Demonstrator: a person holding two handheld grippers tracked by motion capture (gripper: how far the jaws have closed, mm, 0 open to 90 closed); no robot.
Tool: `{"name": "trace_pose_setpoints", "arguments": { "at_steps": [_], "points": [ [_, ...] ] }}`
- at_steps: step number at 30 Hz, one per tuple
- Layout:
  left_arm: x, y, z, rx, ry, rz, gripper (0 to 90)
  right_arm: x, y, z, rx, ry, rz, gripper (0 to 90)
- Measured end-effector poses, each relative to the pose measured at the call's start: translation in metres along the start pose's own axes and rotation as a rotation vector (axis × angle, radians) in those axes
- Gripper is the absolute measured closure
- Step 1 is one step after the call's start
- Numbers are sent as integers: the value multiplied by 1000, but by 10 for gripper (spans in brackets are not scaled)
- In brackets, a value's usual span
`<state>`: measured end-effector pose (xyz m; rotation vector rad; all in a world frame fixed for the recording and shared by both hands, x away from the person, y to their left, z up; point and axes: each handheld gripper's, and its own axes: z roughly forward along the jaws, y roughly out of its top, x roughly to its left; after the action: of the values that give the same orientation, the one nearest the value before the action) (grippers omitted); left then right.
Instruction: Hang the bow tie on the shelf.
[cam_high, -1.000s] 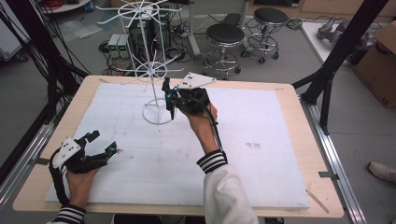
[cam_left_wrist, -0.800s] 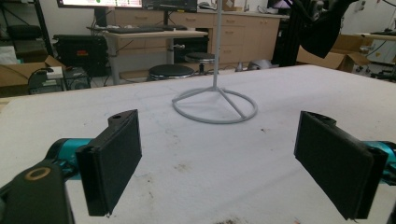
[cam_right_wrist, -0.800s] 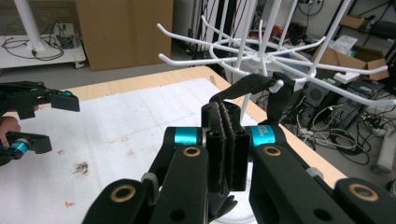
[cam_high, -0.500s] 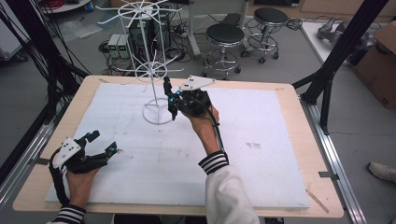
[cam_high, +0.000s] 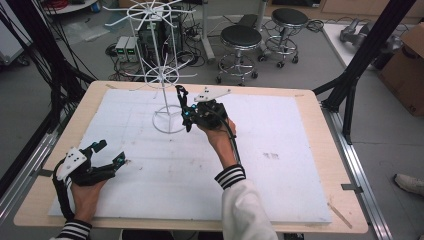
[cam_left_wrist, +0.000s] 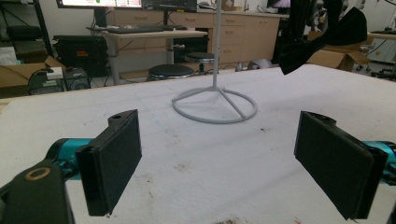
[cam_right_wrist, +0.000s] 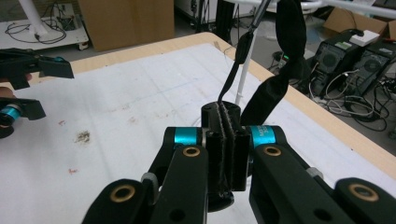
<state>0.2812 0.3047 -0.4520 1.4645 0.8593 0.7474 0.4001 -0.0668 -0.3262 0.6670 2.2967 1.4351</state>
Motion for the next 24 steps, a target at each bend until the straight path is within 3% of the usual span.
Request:
{"name": "trace_pose_setpoints", "arguments": {
  "at_steps": [5, 13, 14, 16, 18, 24],
  "points": [
    [0, 0, 0, 0, -1, 0, 153, -2, -2, 2, 7, -1, 10, 881],
    [-1, 0, 0, -1, 2, 8, 153, -3, -8, 1, 13, -2, 22, 773],
    [-1, 0, 0, -1, 2, 9, 153, -3, -9, 0, 13, 5, 25, 741],
    [-1, 0, 0, -1, 3, 8, 153, -3, -10, 0, 8, 6, 32, 550],
    [0, 0, 0, -2, 3, 8, 153, -2, -11, -3, 7, -23, 51, 395],
    [-1, 0, 0, 0, 2, 11, 152, -2, -14, -23, -55, -38, 62, 142]
  ]
}}
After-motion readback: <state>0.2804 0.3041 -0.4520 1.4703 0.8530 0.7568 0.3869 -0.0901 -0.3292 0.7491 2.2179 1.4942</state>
